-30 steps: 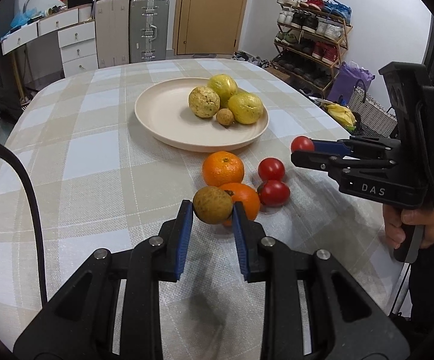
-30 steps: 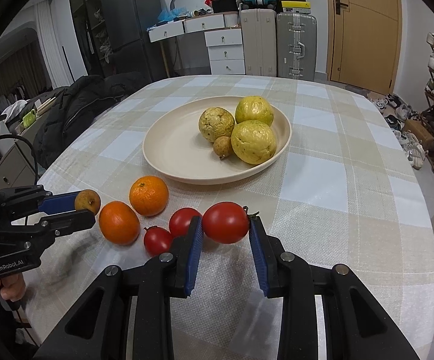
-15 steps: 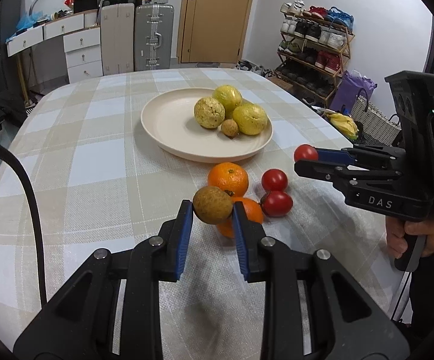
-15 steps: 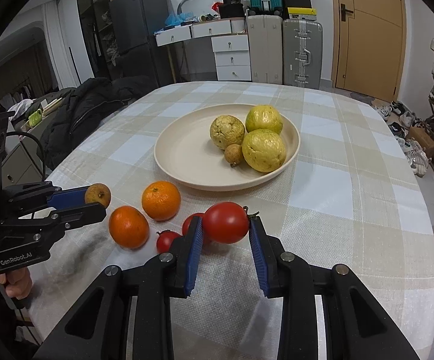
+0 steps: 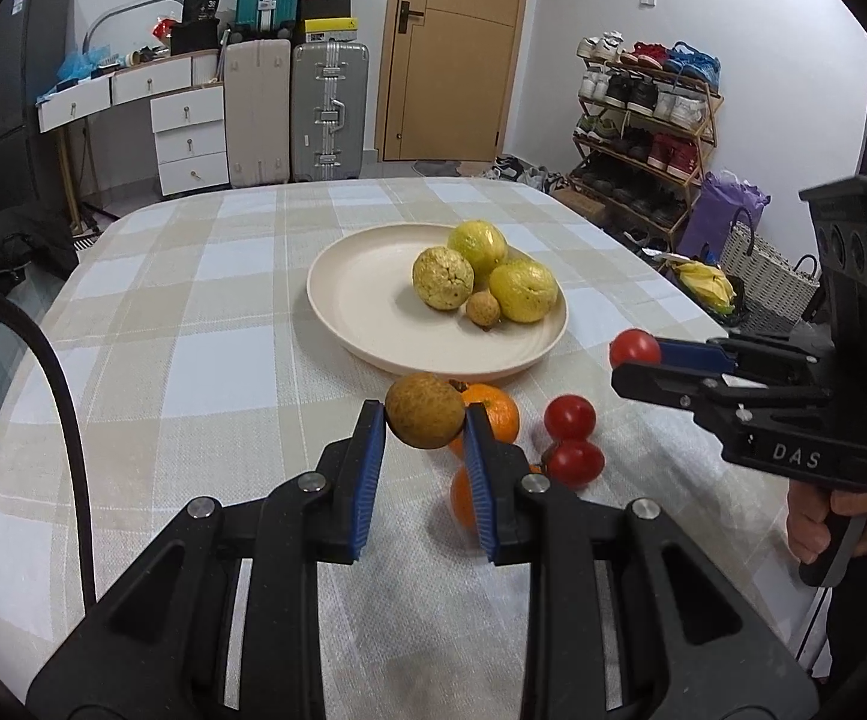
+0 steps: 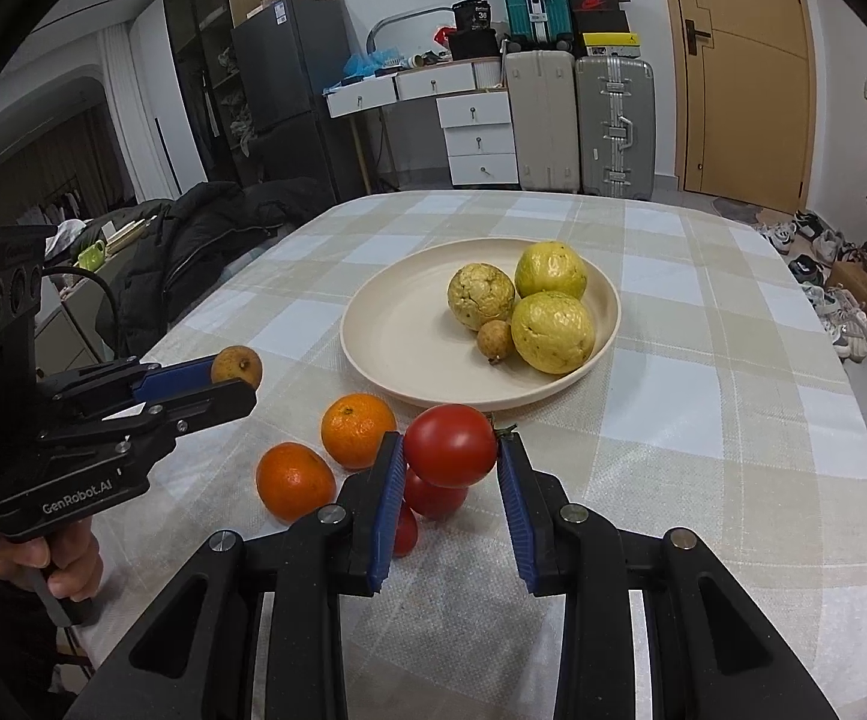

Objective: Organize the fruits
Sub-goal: 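Lift and carry the brown fruit and the tomato over the cream plate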

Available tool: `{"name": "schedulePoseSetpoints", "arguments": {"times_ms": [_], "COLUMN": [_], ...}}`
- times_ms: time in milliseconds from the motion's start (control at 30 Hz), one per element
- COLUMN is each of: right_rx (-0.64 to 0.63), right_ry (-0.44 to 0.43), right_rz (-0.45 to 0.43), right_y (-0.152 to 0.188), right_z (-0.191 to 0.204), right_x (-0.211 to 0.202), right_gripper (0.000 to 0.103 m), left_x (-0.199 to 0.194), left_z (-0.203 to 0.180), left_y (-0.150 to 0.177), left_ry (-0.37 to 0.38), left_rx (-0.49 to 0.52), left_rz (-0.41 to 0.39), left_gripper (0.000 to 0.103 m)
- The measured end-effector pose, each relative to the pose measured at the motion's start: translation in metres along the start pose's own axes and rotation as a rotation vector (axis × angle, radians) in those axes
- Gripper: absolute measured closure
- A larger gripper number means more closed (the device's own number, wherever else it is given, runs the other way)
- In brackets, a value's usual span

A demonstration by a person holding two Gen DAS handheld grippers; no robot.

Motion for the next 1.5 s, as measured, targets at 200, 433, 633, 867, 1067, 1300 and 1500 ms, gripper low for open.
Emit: {"name": "schedulePoseSetpoints", "arguments": {"times_ms": [200,433,633,867,1067,1300,1500], "right_rx": [0.021,0.03,0.035,0.063,0.09,0.099,0.101], "right_ry": [-0.02,-0.032,-0.039,-0.049,-0.05,-0.04,-0.039], "right_rz": [-0.025,-0.048,-0.065,-0.062,-0.046,-0.022,-0.005], "right_y": [-0.004,-0.018,-0.028,-0.035,-0.039,-0.041,-0.042], "right_z": [-0.001,0.0,0.003,-0.002,-0.009,-0.012,-0.014], "right_x": [-0.004,-0.005,-0.004,0.004,0.014,0.028,0.038], "right_gripper": [0.071,0.071,0.071,0.071,0.071,0.071,0.071], "left_x": [0.005,0.015,0.022,0.036,0.051,0.07,0.085], "left_z": [0.006,0.006,0.007,0.007,0.012,0.017,0.018], "left_y": [-0.009,-0.019,-0.028,-0.038,-0.041,-0.045,-0.046], "left_ry": [-0.036,-0.042,-0.034,-0.042,-0.049,-0.063,-0.074], "left_rx": [-0.015,-0.026,-0.04,-0.033,-0.043,-0.043,-0.032], "left_rz": [-0.018,-0.022,-0.031,-0.027,-0.012,0.013,0.038], "left_gripper": [0.079,0.079,0.079,0.079,0.079,0.079,0.079]}}
Point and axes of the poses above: each gripper's, at about its wrist camera, not at the fingertips, and x roughly the way its jaws point, z to its left, y to its underside, the point moved 4 cm from there along x, roughly the way its jaws point, and after that the axes turned 12 degrees about x, right-handed, at the moved point
